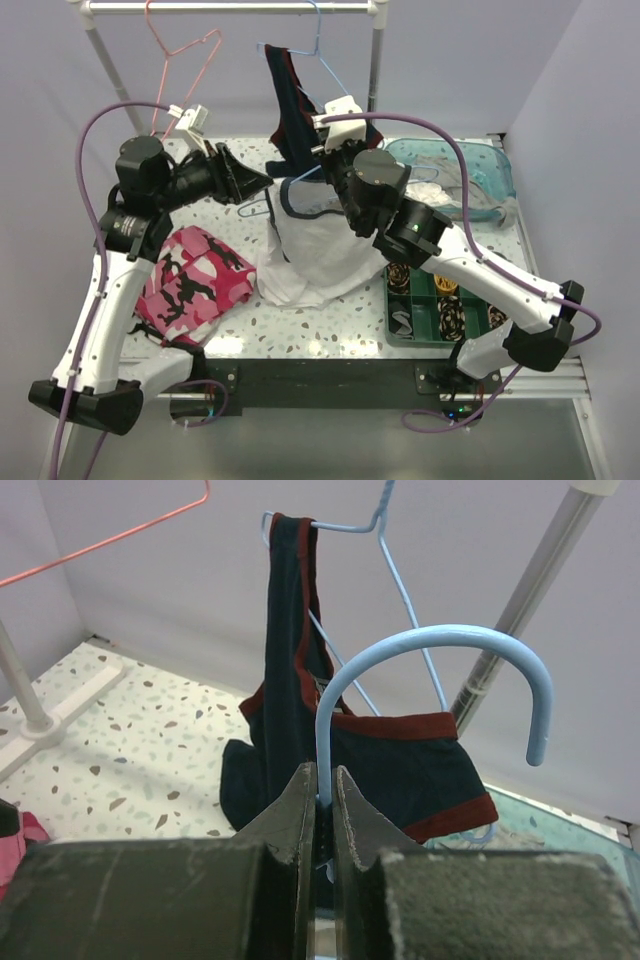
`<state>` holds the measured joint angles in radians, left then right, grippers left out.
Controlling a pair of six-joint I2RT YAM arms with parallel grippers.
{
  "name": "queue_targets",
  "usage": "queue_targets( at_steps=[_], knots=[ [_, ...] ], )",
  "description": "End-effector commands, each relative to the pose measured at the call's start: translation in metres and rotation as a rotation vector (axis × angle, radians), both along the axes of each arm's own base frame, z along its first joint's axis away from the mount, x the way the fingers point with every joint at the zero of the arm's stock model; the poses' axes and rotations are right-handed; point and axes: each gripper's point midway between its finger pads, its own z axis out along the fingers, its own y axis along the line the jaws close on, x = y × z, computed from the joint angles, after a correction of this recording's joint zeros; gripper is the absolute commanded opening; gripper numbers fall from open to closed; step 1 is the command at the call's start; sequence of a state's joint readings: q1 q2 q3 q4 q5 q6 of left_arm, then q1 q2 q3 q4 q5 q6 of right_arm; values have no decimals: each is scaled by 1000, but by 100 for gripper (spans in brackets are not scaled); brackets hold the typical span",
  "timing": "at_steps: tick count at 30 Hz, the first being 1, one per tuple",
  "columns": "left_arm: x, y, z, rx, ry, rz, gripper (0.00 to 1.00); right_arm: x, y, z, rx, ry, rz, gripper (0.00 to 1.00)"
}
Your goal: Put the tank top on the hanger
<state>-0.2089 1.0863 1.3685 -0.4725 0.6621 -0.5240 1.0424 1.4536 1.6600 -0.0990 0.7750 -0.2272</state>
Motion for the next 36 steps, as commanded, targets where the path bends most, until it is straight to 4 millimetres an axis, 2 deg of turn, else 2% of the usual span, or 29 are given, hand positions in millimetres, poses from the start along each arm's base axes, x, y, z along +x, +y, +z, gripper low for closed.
queue_targets(
  at_steps=[1,3,4,7,9,10,11,12,14,15,16,17,18,20,21,22,23,24,25,26,29,32,35,36],
  knots=[
    [6,29,2,138,-55,146,56,-3,-6,21,64,-29,-9,0],
    [6,37,5,194,-96,166,55,-3,-3,21,60,-24,4,0],
    [4,41,11,227,-132,170,50,-4,-3,24,69,-26,9,0],
    [4,43,21,268,-178,164,47,-6,1,32,90,-28,38,0],
    [6,43,23,301,-213,168,40,-5,5,33,85,-21,52,0],
    [6,43,25,307,-238,171,39,-7,6,42,98,-31,66,0],
    [5,41,25,319,-257,164,37,-7,9,41,82,-21,72,0],
    [3,39,27,316,-281,148,37,-9,6,52,98,-33,79,0],
    [-9,29,35,280,-360,84,39,-13,10,62,105,-38,119,0],
    [-14,26,39,267,-389,57,43,-13,15,59,91,-25,133,0],
    [-22,22,48,249,-435,23,48,-17,13,74,113,-38,148,0],
    [-25,21,51,254,-455,13,49,-18,16,71,88,-22,166,0],
    [-26,21,55,259,-469,10,54,-19,18,82,105,-30,179,0],
    [-32,22,76,253,-532,13,58,-23,19,91,101,-37,206,0],
    [-36,23,87,237,-564,19,61,-27,16,111,130,-64,216,0],
    [-43,25,107,203,-628,43,62,-29,13,120,137,-75,225,0],
    [-48,25,118,182,-665,50,63,-32,11,125,132,-73,233,0],
    [-55,26,131,161,-707,54,68,-42,0,152,182,-118,250,0],
    [-64,29,151,127,-768,77,69,-42,2,157,182,-125,260,0],
    [-67,33,161,110,-794,105,70,-44,-2,164,190,-138,263,0],
    [-83,45,198,42,-893,183,70,-54,-21,193,240,-209,257,0],
    [-97,53,224,-21,-961,229,71,-64,-38,212,284,-255,256,0],
    [-101,49,231,-36,-984,201,73,-73,-38,210,302,-249,304,0],
    [-103,48,233,-33,-986,189,73,-71,-28,199,293,-217,325,0]
  ],
)
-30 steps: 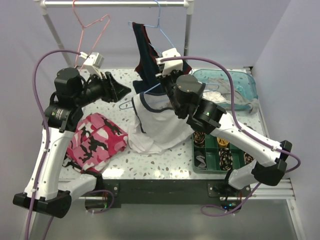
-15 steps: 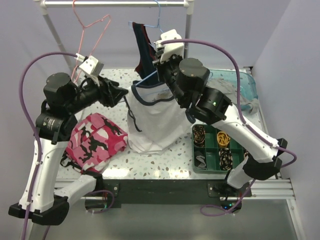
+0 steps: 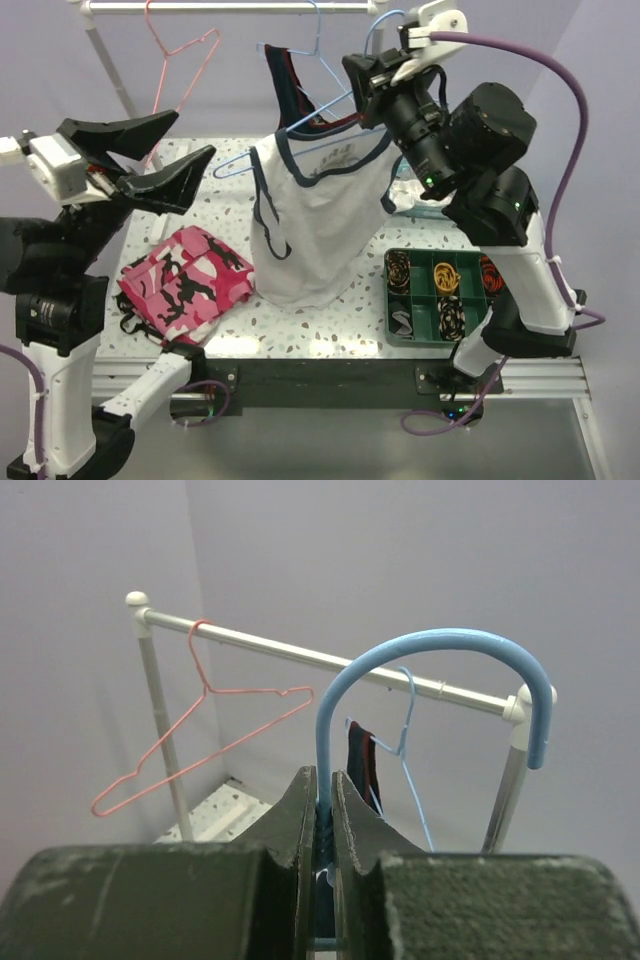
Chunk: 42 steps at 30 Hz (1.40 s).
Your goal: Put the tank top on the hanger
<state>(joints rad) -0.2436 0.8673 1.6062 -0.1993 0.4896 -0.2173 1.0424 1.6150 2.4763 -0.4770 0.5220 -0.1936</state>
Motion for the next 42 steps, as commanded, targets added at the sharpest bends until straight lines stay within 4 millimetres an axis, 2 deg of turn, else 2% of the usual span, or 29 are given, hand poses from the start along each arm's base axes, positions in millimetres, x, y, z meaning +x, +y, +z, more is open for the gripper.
queue_targets(
  at_steps=[1,6,8,9,11,12,14,15,17,20,23,26,36,42],
  knots=[
    [-2,-7,19,-10,-47,-49,73,-19,-2,11,37,-30,94,0],
    [7,-22,-19,84,46,-117,73,-16,27,-50,-53,97,167,0],
    [9,-29,-42,140,113,-158,72,-16,34,-66,-66,133,188,0],
    [13,-33,-60,162,167,-180,71,-15,38,-79,-87,154,191,0],
    [12,-35,-77,173,210,-199,71,-14,41,-90,-99,172,196,0],
    [16,-36,-95,187,262,-203,71,-12,46,-105,-122,195,196,0],
    [18,-34,-110,205,301,-183,71,-11,47,-114,-132,204,195,0],
    [21,-34,-128,223,356,-186,70,-8,50,-129,-153,226,186,0],
    [26,-34,-152,237,417,-181,70,-7,52,-145,-169,243,183,0],
    [20,-36,-173,258,449,-207,70,-3,51,-161,-186,264,161,0],
    [20,-39,-206,277,522,-237,70,-2,50,-173,-193,278,149,0],
    [17,-42,-224,282,557,-260,69,0,51,-181,-201,286,142,0],
    [8,-66,-256,353,623,-315,69,7,66,-195,-217,298,147,0],
    [10,-69,-271,395,657,-321,67,10,66,-199,-225,296,132,0]
  ],
)
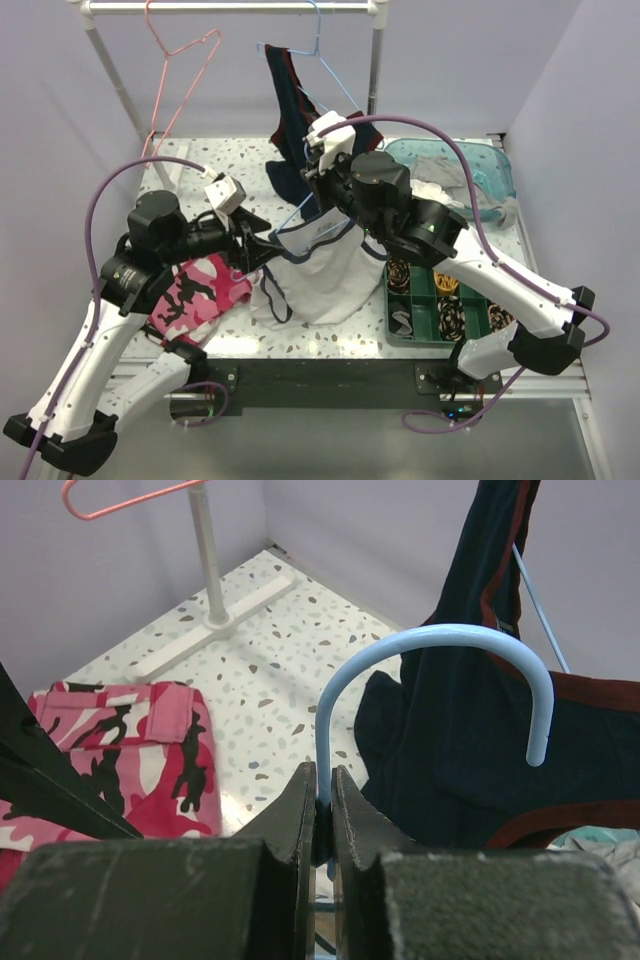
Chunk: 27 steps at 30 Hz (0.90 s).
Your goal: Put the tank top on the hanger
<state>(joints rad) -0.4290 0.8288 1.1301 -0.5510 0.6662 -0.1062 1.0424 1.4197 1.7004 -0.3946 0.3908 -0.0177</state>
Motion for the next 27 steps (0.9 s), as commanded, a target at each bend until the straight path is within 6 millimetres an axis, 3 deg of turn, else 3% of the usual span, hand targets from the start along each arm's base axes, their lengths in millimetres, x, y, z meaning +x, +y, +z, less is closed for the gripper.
queue_targets(
  at_steps=[1,21,27],
  knots=[
    [5,0,-14,50,2,9,67,4,1,17,65,-38,-24,0],
    [4,-14,-39,139,56,-11,40,9,7,19,54,-53,-29,0],
    [4,-15,-38,138,48,-2,19,11,10,19,51,-55,-27,0]
  ],
)
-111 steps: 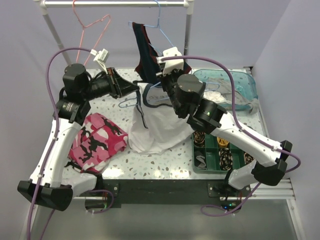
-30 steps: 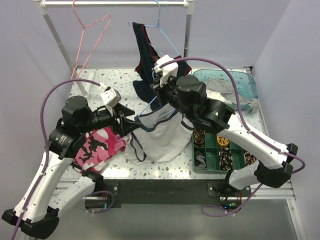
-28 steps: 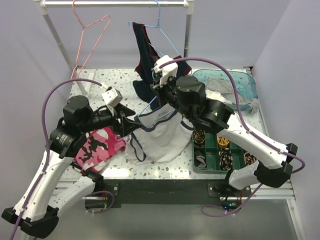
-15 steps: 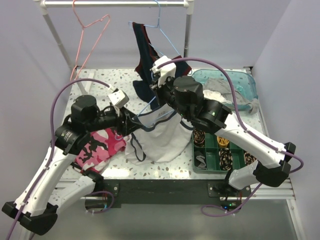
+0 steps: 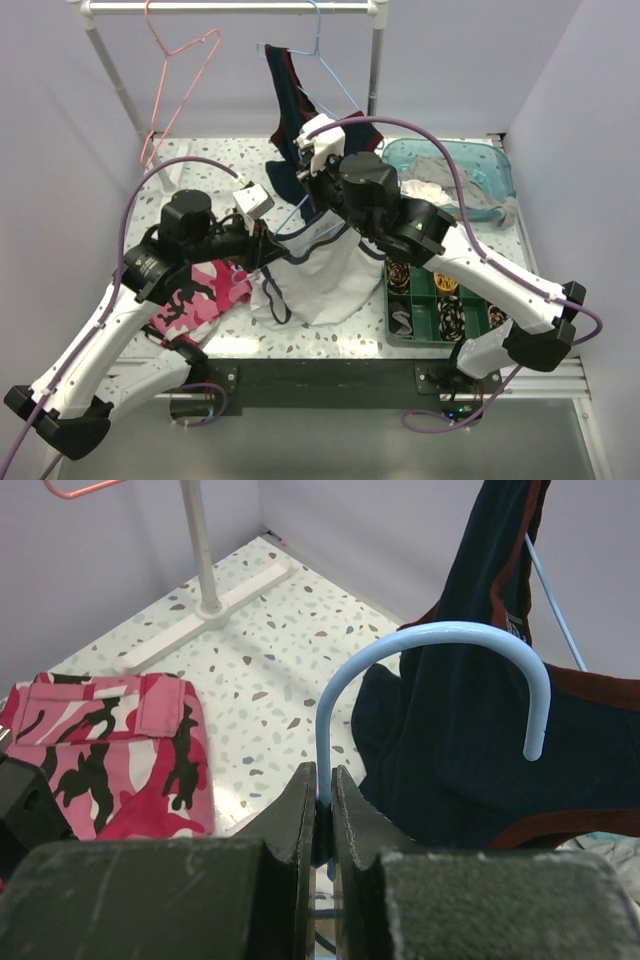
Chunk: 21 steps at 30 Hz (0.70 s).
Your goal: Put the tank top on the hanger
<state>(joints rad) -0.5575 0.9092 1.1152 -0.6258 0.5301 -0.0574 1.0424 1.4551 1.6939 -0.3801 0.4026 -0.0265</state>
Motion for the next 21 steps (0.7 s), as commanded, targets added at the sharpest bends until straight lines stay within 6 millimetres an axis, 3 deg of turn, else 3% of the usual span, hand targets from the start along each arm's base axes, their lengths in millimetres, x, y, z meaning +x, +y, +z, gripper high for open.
queue_targets(
  at_steps=[1,2,7,9,10,16,21],
  knots=[
    [2,1,7,-4,-39,10,10,3,1,33,84,-62,-14,0],
    [3,1,8,-6,-45,18,1,2,1,33,85,-61,-11,0],
    [3,2,7,-15,-42,39,0,2,1,30,81,-55,-10,0],
    [2,3,7,-26,-43,46,0,1,1,29,85,-55,-6,12],
    [2,4,8,-33,-44,56,0,0,1,29,87,-56,-3,28],
    [1,11,-1,-39,-12,114,0,-6,-2,26,89,-53,18,77],
    [-1,24,-6,-50,8,201,0,-13,-14,29,108,-56,16,91]
  ],
)
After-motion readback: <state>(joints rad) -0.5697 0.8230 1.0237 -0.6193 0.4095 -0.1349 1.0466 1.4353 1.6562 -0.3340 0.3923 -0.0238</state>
